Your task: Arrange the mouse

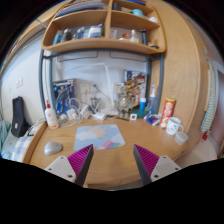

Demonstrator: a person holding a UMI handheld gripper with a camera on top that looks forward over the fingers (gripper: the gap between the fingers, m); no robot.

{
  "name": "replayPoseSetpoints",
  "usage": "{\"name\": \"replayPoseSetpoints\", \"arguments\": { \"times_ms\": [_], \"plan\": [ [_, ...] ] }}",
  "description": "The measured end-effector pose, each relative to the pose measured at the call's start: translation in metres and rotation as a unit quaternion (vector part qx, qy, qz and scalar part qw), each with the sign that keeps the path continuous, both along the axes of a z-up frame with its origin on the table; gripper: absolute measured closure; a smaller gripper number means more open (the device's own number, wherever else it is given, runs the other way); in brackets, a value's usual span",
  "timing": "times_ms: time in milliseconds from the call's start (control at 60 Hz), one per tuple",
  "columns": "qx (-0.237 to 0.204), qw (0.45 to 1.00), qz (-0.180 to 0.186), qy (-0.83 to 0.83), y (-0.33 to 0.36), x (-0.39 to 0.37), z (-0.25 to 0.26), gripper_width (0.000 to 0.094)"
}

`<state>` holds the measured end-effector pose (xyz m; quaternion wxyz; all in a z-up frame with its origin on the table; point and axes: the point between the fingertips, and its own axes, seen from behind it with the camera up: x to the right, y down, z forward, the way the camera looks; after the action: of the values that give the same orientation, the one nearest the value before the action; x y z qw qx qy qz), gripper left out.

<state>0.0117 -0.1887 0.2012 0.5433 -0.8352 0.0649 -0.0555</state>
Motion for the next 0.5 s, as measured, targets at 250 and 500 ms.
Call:
{"name": "replayPoseSetpoints", "arguments": {
  "times_ms": [250,500],
  "plan": [
    [-0.072,0.993,0.093,0.006,0.022,-0.106,-0.056,0.0114],
    [-0.116,0.985,0.125,0.022,0.07,-0.182,-0.088,0.0116]
  ]
}}
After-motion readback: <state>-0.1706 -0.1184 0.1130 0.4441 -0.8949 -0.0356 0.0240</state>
